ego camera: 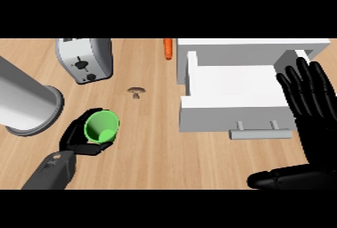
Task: Pick up the cup, place it into the drawer and close the drawer
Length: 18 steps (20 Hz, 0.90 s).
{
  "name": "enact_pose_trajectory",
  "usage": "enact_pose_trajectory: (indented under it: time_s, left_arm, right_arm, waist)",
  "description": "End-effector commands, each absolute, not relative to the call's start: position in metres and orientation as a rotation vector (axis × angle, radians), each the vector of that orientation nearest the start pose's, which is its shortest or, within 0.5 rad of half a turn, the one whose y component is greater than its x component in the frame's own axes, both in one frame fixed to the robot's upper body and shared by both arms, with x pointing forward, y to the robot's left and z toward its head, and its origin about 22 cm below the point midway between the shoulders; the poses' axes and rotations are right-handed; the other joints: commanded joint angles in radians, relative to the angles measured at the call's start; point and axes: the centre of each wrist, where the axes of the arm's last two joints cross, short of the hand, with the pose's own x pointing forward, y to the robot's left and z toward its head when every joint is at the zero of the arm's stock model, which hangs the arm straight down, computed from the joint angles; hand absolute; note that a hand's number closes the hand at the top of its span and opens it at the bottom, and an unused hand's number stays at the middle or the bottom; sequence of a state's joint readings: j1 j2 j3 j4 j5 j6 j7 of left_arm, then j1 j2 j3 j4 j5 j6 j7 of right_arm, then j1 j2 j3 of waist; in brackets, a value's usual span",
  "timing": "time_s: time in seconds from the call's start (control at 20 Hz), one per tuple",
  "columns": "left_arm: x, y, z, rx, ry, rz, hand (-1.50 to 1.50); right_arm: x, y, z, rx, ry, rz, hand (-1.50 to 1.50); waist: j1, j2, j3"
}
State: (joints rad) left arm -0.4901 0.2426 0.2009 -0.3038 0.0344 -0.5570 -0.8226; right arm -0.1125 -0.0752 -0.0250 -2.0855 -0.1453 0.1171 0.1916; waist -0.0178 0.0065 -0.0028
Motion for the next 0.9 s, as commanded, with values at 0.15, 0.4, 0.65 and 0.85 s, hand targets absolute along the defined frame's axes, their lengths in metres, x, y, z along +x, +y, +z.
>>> enact_pose_trajectory:
  time_s: [0.15, 0.4, 0.65, 0.85]
  left_arm:
    - [0.289, 0.289, -0.130, -0.563, -1.766, 0.012, 1.50]
    - [0.301, 0.304, -0.113, -0.516, -1.877, 0.029, 1.50]
    - [0.276, 0.295, -0.133, -0.167, -1.937, 0.237, 1.50]
    - [0.285, 0.294, -0.120, -0.152, -2.018, 0.312, 1.50]
  right_arm:
    - [0.228, -0.240, 0.150, 0.173, -2.018, 0.143, -1.50]
    - [0.217, -0.243, 0.137, 0.168, -1.999, 0.145, -1.50]
    - [0.217, -0.245, 0.140, 0.154, -1.993, 0.131, -1.50]
    - [0.213, -0.244, 0.136, 0.156, -1.999, 0.141, -1.50]
  waist:
    - [-0.005, 0.003, 0.000]
    - [0.001, -0.002, 0.001]
    - [0.020, -0.008, 0.003]
    - [0.019, -0.008, 0.003]
